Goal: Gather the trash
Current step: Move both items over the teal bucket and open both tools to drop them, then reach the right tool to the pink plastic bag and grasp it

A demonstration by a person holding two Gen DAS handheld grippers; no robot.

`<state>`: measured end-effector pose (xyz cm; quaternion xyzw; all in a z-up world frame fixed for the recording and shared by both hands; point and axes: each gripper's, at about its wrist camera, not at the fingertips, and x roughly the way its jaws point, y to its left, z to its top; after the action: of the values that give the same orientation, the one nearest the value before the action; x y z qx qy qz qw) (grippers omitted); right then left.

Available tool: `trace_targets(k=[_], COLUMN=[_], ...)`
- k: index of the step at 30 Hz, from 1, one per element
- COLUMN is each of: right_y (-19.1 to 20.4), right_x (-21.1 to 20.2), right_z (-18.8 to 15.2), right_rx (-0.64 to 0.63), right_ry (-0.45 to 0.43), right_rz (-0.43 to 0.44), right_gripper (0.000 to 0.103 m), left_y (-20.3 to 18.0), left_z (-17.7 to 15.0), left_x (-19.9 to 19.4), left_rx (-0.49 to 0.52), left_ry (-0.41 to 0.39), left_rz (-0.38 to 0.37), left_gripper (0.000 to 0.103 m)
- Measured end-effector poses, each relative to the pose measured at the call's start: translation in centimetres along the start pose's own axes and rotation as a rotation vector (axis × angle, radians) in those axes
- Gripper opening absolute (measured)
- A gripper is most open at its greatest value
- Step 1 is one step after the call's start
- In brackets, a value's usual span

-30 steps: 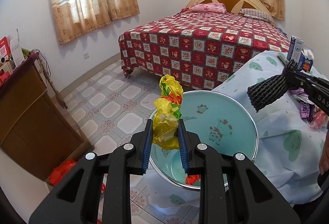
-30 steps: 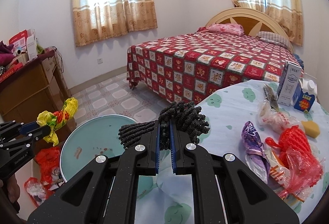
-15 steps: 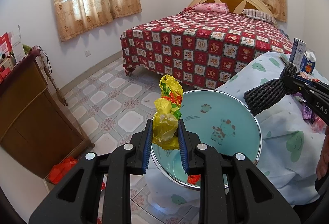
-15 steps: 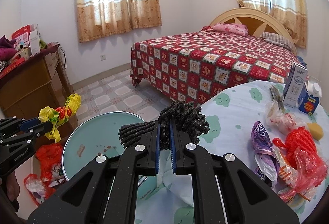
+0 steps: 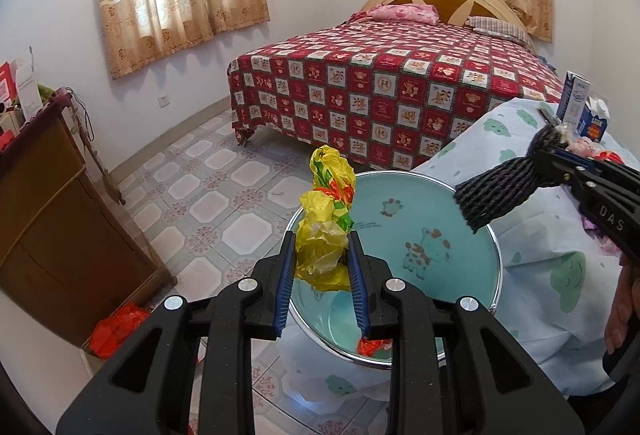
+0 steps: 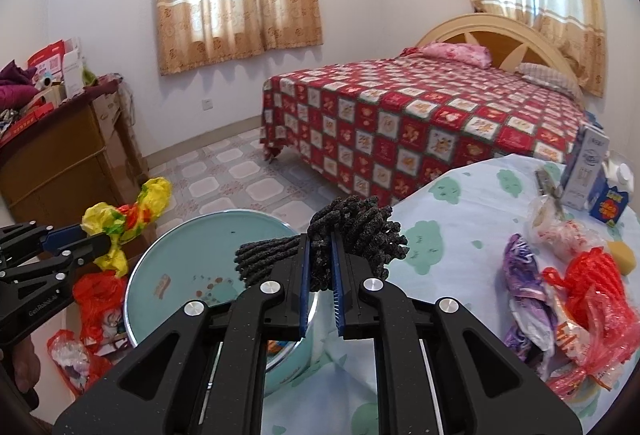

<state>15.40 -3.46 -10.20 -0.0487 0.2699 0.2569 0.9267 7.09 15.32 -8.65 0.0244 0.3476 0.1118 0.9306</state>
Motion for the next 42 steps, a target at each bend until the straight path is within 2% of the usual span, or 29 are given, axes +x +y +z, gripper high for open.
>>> trace_targets(k=[3, 5, 7, 11, 13, 15, 18, 21, 24, 29, 31, 34, 39, 42], right_y=[0.3, 0.4, 0.3, -0.1, 0.2, 0.7, 1.5, 1.7, 1.8, 1.9, 1.4, 0.0, -6.2, -10.9], right_x=[0.1, 0.2, 0.3, 0.4, 0.5, 0.5, -0.4, -0.4, -0.9, -0.9, -1.6, -3.0, -6.8, -9.4], right_z=[-0.2, -0.3, -0.4, -0.4, -0.4, -0.5, -0.4, -0.1, 0.0, 0.0, -0.2, -0.9, -2.6, -3.4], right_rx=[-0.009, -0.012, -0.008, 0.016, 0.013, -0.005, -0.031, -0.042, -0.036, -0.056, -0.063, -0.079, 0.013, 0.098], right_ry=[-0.001, 0.004, 0.008, 0.02, 0.025, 0.031, -0.023, -0.013, -0.05, -0.044, -0.046, -0.058, -0.061, -0.076], right_rz=[0.015, 0.015, 0.013, 0.032, 0.078, 0.101, 0.091, 0.108, 0.12, 0.094, 0.055, -0.022, -0.185, -0.327], right_gripper=[0.044, 0.045, 0.047, 0.047, 0.047, 0.052, 0.054, 0.056, 0.057, 0.058, 0.058, 0.058, 0.058, 0.058], left_y=[-0.7, -0.9, -1.0, -1.1, -0.8, -0.7, 0.1, 0.9, 1.9, 2.6, 2.3, 1.9, 0.2, -1.7], left_z=[-0.2, -0.3, -0.3, -0.6, -0.6, -0.6, -0.3, 0.0, 0.3, 0.5, 0.3, 0.2, -0.4, -0.8], left_x=[-0.1, 0.0, 0.0, 0.2, 0.3, 0.2, 0.2, 0.2, 0.0, 0.0, 0.1, 0.3, 1.1, 1.2], left_rx=[0.012, 0.018, 0.019, 0.016, 0.008, -0.004, -0.02, -0.048, -0.077, -0.092, -0.086, -0.072, -0.034, 0.01], left_ry=[0.004, 0.007, 0.007, 0.018, 0.019, 0.017, 0.012, 0.008, -0.001, 0.002, 0.007, 0.01, 0.037, 0.045], left_rz=[-0.021, -0.025, -0.024, -0.024, -0.015, -0.004, 0.008, 0.024, 0.042, 0.044, 0.036, 0.035, 0.025, 0.006], left_gripper=[0.031, 0.04, 0.043, 0.044, 0.045, 0.046, 0.046, 0.046, 0.048, 0.049, 0.049, 0.057, 0.058, 0.058])
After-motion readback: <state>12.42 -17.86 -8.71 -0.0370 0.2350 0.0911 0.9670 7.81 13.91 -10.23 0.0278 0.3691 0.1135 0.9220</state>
